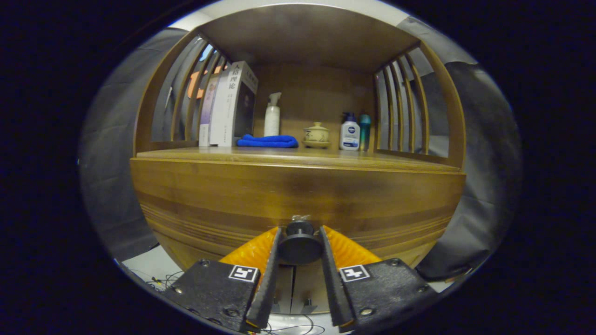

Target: Pull open the drawer, take out the items inside it, and place them on the countertop above the cabinet.

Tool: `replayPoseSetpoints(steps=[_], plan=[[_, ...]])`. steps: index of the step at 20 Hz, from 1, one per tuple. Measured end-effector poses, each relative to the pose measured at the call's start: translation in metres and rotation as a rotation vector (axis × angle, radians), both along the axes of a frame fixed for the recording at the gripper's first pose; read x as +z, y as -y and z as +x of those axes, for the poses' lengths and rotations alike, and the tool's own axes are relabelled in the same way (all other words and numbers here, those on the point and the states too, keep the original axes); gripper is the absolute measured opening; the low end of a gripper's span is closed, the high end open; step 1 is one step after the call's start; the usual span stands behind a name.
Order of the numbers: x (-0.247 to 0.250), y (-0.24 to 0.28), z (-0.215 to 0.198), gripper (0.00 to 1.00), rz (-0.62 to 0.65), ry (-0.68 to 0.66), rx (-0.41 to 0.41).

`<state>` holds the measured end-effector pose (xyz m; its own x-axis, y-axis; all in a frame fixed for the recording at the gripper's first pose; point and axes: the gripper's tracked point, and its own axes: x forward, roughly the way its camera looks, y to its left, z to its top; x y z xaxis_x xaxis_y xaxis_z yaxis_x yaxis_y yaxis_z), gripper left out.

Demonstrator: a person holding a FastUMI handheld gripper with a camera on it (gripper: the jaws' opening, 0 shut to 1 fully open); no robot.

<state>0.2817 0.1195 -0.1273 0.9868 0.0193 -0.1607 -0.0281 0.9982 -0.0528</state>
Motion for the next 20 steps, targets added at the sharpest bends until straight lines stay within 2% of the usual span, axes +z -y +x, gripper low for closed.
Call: replayPoseSetpoints(steps=[5,12,20], plan=[[-0.001,0.002,0.000,0.40,0.003,-0.015,0.009],[0.000,0.000,-0.006,0.36,0.006,-0.036,0.017],[-0.004,0.000,-0.056,0.35,0.002,-0.032,0.036]])
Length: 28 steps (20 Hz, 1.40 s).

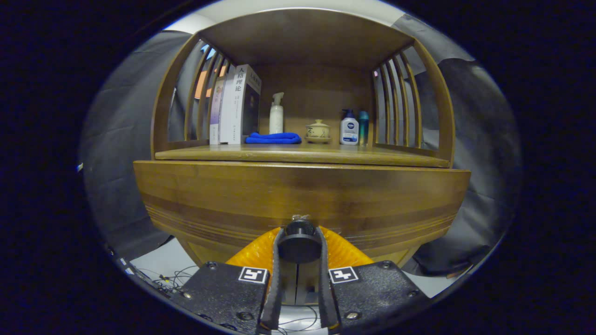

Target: Pull open the drawer, take out the items inside it, and place them on the countertop above the cabinet.

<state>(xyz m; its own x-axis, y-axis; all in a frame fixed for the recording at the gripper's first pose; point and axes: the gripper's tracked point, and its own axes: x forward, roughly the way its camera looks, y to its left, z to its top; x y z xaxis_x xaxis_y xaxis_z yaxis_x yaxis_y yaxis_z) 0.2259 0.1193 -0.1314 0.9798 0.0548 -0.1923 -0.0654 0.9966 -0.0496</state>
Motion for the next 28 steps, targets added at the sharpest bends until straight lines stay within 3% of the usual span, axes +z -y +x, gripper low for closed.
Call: replayPoseSetpoints(steps=[17,28], plan=[[-0.011,0.003,-0.113,0.35,0.007,-0.007,0.036],[-0.023,0.002,-0.149,0.35,0.010,-0.030,0.043]])
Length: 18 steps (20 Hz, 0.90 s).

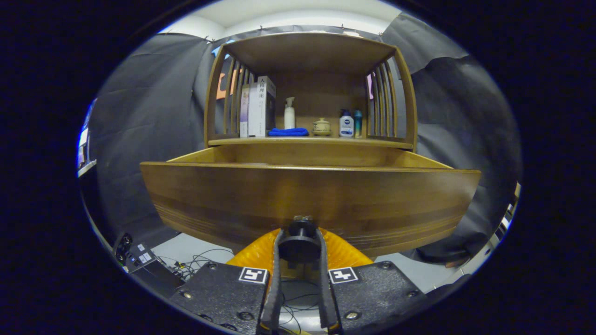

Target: Pull open the drawer, take out the items inside it, and place them on the countertop above the cabinet.

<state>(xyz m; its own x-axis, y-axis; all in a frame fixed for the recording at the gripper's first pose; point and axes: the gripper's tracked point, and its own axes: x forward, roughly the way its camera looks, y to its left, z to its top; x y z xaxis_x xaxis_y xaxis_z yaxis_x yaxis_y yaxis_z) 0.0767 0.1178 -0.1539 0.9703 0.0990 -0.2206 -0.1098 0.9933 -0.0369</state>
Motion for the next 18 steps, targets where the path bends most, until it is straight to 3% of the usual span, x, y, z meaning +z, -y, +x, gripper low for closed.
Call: replayPoseSetpoints(steps=[7,9,13,18], plan=[[-0.002,0.002,-0.001,0.38,-0.023,0.028,0.003],[0.009,0.007,-0.002,0.49,-0.024,0.089,0.005],[0.048,0.027,-0.013,1.00,0.007,0.171,-0.029],[0.130,0.040,-0.015,1.00,0.075,0.257,-0.020]])
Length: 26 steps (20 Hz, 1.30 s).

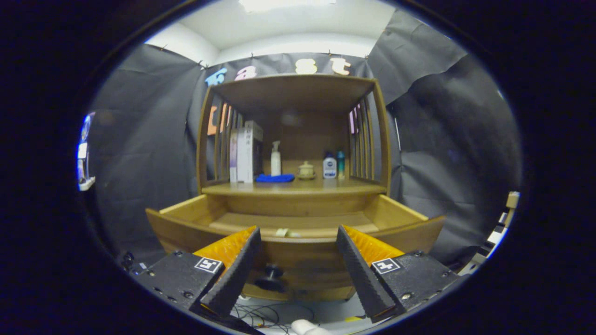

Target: Pull open the drawer, take out the items inside it, and place them on the countertop above the cabinet.

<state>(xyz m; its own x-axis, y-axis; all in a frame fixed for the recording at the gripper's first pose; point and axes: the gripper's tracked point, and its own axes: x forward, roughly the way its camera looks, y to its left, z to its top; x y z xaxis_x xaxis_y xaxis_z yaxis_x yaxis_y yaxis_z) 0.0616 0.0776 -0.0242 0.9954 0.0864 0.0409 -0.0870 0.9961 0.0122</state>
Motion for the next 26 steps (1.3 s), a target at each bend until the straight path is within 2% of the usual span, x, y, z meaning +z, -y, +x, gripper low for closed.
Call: replayPoseSetpoints(steps=[5,10,16,17,20,22,26], plan=[[0.071,-0.001,0.036,1.00,0.050,-0.037,0.017],[0.094,-0.030,0.103,0.99,0.029,-0.223,0.084],[0.038,-0.053,0.155,0.99,-0.033,-0.604,0.081],[0.026,-0.055,0.157,0.95,-0.049,-0.678,0.080],[-0.008,-0.060,0.155,0.94,-0.080,-0.871,0.075],[-0.032,-0.062,0.152,0.92,-0.090,-0.972,0.072],[-0.070,-0.058,0.140,0.82,-0.092,-1.117,0.032]])
